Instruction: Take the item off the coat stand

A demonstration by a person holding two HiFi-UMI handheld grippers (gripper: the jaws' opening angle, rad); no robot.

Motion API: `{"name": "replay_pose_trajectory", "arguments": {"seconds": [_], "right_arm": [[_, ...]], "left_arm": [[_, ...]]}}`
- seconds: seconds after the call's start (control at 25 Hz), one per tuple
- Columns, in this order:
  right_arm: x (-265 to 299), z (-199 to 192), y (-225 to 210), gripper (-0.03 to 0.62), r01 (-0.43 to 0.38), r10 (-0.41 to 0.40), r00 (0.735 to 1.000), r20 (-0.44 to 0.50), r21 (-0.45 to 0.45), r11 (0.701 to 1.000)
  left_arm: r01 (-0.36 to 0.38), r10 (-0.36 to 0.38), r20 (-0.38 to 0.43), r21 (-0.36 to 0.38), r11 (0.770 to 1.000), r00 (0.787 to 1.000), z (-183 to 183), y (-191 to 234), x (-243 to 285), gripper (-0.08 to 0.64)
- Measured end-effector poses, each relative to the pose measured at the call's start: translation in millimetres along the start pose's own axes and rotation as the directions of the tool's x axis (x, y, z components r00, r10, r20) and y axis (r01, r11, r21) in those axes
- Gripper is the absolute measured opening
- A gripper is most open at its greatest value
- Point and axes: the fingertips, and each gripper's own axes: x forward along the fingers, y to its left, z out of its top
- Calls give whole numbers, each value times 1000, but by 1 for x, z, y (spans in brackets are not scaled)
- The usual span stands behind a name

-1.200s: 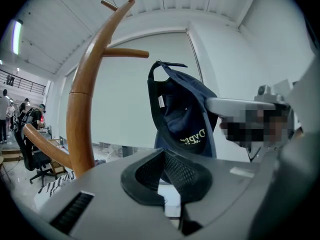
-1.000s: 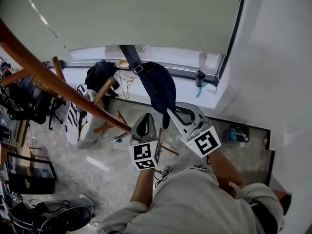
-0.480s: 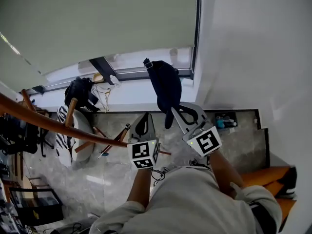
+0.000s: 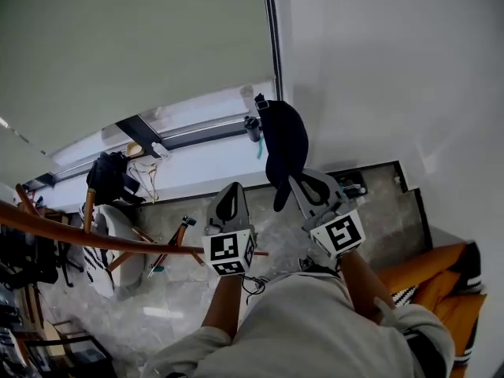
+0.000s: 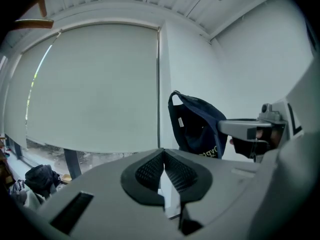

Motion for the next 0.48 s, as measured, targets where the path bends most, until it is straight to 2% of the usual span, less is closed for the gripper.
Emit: {"name": "replay_pose_trajectory", "arguments": {"seconds": [0.16, 0.48], "right_arm": [[-10, -7, -11, 25, 37, -37, 998, -42, -15, 999], [-33, -7, -32, 25, 81, -83, 996, -28, -35, 996]], "left_arm": [[42, -42, 0, 6, 999, 999, 1, -15, 9, 11], [90, -90, 28, 3, 996, 996, 7, -45, 17, 11]]}}
